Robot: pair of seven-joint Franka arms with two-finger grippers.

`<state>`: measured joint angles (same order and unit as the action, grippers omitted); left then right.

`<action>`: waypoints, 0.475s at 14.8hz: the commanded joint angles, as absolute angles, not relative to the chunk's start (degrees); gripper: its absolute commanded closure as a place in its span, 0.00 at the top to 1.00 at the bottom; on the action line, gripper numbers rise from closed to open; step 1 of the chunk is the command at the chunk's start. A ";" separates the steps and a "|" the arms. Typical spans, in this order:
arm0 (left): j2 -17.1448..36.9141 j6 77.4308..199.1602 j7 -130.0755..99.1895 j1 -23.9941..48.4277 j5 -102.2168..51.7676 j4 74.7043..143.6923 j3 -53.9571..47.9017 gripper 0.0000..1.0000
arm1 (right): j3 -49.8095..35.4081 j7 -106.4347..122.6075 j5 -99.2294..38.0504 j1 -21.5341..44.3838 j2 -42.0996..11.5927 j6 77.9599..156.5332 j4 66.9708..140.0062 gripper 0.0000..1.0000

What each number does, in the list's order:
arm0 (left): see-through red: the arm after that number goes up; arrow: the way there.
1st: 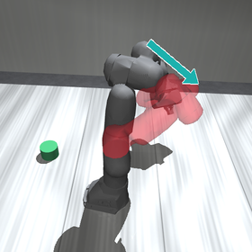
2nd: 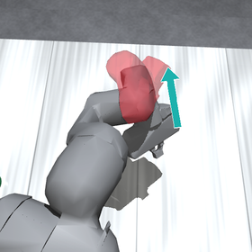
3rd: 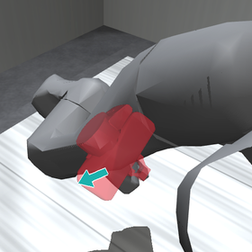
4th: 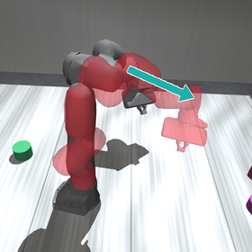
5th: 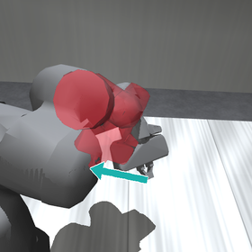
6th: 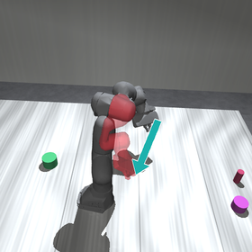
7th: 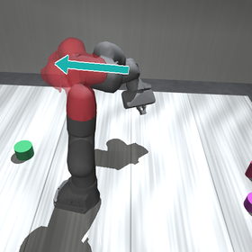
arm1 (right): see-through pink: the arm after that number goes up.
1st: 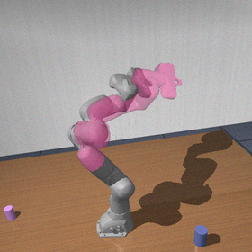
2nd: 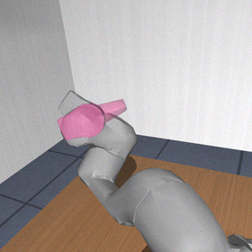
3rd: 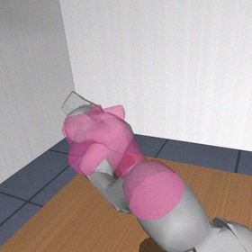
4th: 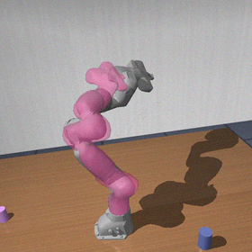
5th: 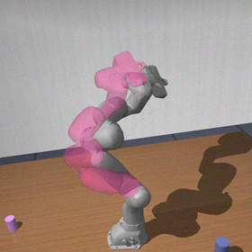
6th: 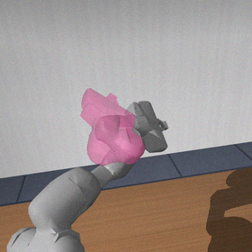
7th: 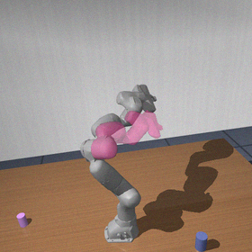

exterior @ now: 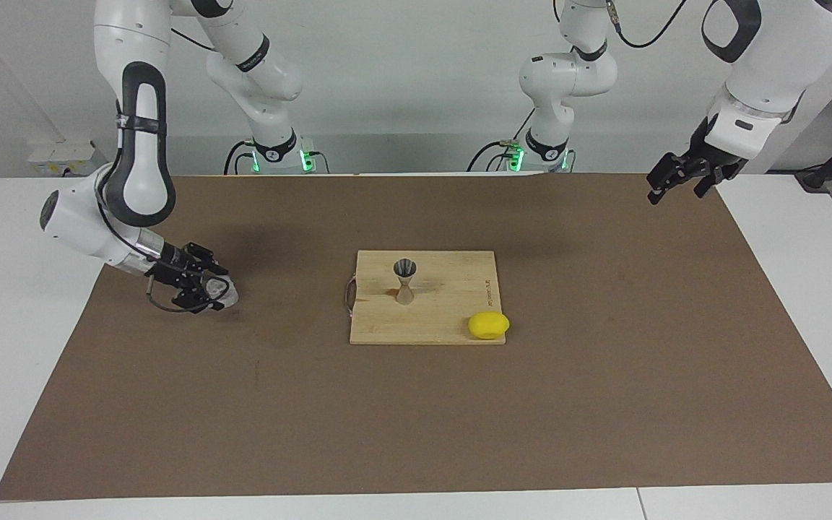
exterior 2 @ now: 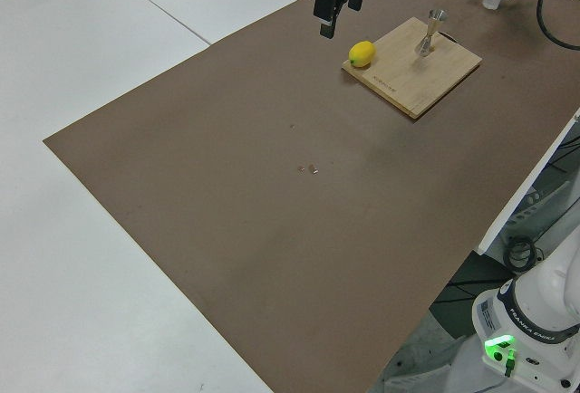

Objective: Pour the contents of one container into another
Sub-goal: 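Lower the glass onto the table at its starting spot, then open the right gripper and release the clear glass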

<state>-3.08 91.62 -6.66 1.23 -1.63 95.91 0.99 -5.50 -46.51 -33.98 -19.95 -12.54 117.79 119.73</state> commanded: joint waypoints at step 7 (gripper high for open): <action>-4.13 92.11 -8.26 2.20 -0.62 97.12 1.49 1.00 | -5.62 -41.67 -21.38 -7.40 -5.10 117.33 120.94 0.98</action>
